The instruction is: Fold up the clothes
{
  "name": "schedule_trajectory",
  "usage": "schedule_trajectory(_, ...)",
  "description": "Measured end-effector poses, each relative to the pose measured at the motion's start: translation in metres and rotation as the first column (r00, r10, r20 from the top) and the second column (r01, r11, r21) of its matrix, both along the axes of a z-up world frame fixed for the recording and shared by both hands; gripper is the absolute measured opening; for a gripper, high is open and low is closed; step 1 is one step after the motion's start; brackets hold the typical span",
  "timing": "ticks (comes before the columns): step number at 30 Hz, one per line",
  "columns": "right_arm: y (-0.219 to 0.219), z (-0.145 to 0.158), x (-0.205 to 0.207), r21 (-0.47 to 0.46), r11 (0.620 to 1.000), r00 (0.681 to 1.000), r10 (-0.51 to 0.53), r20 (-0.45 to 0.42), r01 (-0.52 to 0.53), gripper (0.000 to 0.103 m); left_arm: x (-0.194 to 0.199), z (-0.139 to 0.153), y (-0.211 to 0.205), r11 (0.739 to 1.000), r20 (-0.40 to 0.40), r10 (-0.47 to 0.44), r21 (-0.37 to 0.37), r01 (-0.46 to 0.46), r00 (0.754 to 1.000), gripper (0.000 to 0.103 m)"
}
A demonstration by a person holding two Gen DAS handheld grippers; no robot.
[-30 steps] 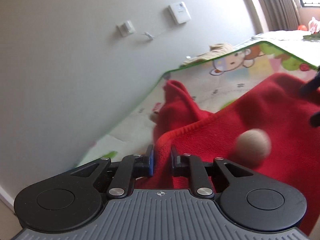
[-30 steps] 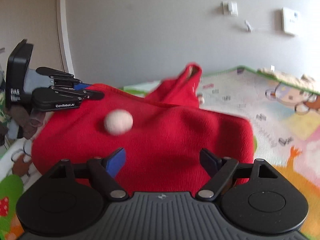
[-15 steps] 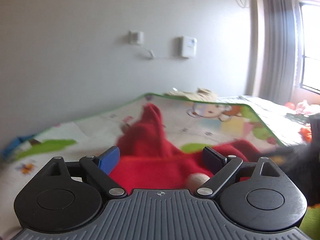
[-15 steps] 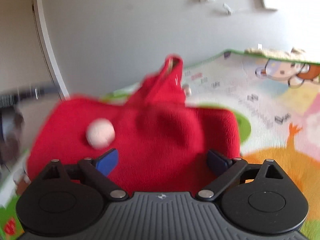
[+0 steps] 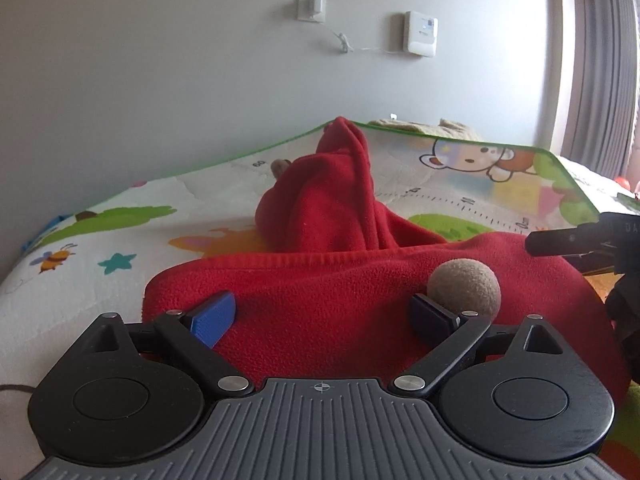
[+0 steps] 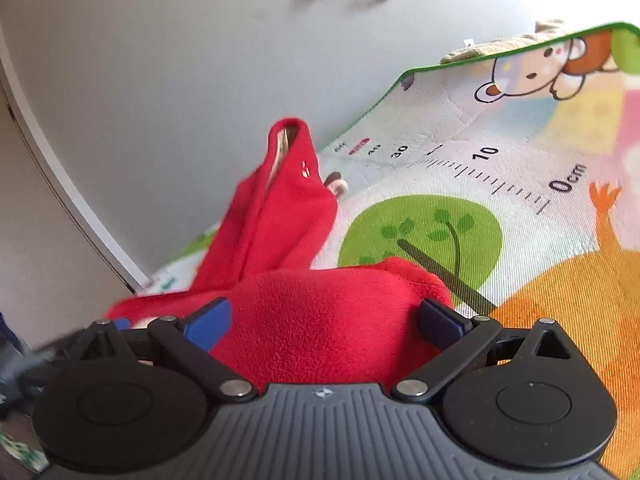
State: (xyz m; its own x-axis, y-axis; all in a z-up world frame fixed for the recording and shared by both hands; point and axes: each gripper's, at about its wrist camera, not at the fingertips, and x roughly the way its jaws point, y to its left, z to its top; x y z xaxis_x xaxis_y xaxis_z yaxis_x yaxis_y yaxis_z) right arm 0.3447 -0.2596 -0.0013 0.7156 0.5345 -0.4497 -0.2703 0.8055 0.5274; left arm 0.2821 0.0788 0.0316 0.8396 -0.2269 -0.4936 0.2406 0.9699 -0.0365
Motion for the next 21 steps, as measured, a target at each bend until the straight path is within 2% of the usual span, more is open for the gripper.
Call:
schedule_trajectory(4, -0.012, -0.007, 0.003, 0.085, 0.996, 1.0, -0.001, -0.021, 0.003, 0.1, -0.001, -0.001, -0.003, 1.0, 0.003, -0.003, 0.01, 0.003, 1.0, 0.098)
schedule_trajectory(10, -0.014, -0.013, -0.001, 0.14, 0.99, 1.0, -0.002, -0.019, 0.005, 0.101, -0.001, 0.0, -0.001, 1.0, 0.003, -0.008, -0.003, 0.008, 1.0, 0.098)
schedule_trajectory(21, -0.02, -0.015, -0.006, 0.188, 0.982, 1.0, -0.005, -0.021, 0.009, 0.101, -0.001, -0.001, 0.0, 0.999, 0.006, -0.016, -0.028, 0.016, 1.0, 0.099)
